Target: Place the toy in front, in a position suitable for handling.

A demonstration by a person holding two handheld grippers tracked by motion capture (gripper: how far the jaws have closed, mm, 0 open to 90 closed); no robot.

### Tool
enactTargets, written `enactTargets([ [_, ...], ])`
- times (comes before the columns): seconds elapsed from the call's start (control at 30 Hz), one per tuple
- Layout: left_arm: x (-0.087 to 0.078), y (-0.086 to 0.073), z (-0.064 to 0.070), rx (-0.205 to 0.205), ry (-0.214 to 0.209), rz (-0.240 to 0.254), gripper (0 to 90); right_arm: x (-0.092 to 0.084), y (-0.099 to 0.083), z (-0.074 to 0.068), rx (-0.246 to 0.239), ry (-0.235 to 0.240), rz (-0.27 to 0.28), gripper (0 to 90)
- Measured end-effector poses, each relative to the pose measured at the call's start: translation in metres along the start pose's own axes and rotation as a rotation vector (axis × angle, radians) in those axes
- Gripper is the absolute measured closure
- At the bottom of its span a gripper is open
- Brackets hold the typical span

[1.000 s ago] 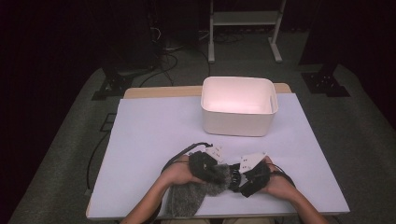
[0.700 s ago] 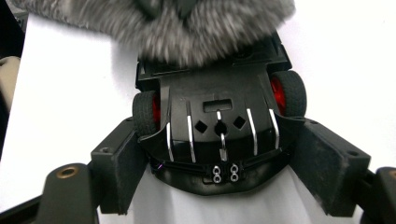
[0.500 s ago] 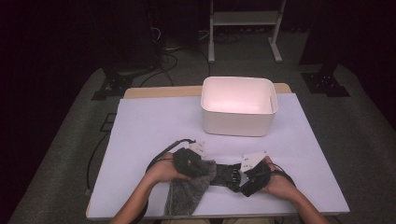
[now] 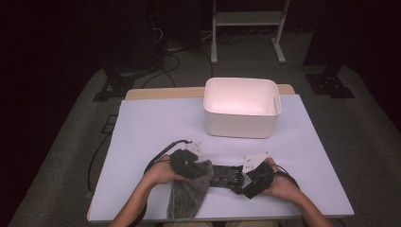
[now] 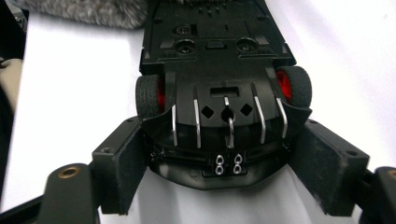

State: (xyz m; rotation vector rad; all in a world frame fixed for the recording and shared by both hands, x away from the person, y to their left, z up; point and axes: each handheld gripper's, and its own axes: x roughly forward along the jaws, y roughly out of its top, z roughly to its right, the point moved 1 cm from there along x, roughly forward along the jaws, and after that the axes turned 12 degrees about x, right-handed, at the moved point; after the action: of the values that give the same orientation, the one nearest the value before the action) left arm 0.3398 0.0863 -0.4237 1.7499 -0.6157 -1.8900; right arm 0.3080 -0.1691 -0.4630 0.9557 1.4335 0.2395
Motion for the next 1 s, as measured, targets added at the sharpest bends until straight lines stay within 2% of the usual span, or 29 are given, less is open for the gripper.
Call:
enactTargets([
  [0.07, 0.001, 0.0, 0.001, 0.005, 0.001, -0.004, 81.3, -0.004, 0.003, 0.0, 0.018, 0.019, -0.007, 20.8],
  [0.2, 0.001, -0.001, 0.002, -0.004, 0.0, 0.009, 81.3, -0.008, 0.005, 0.002, 0.038, 0.017, 0.008, 18.6],
  [0.3, 0.001, -0.001, 0.002, -0.002, -0.006, 0.01, 81.3, -0.005, 0.006, 0.0, 0.044, 0.019, 0.022, 17.8],
  [0.47, 0.0, 0.0, 0.001, 0.009, -0.002, 0.004, 81.2, 0.007, 0.008, -0.005, -0.029, -0.013, 0.019, 21.2],
  [0.57, -0.003, -0.002, -0.005, -0.015, 0.032, -0.002, 80.6, 0.005, 0.005, -0.003, -0.031, 0.004, 0.035, 22.7],
  [0.63, -0.007, -0.002, -0.007, -0.023, 0.054, 0.003, 80.6, 0.007, 0.003, -0.003, -0.063, -0.001, 0.025, 22.9],
  [0.73, -0.013, -0.003, -0.009, -0.03, 0.077, -0.006, 80.6, 0.007, 0.002, -0.001, -0.077, 0.014, 0.032, 23.3],
  [1.0, -0.014, 0.002, -0.007, -0.013, 0.054, 0.004, 80.6, 0.005, 0.004, 0.001, -0.115, 0.059, 0.005, 23.7],
])
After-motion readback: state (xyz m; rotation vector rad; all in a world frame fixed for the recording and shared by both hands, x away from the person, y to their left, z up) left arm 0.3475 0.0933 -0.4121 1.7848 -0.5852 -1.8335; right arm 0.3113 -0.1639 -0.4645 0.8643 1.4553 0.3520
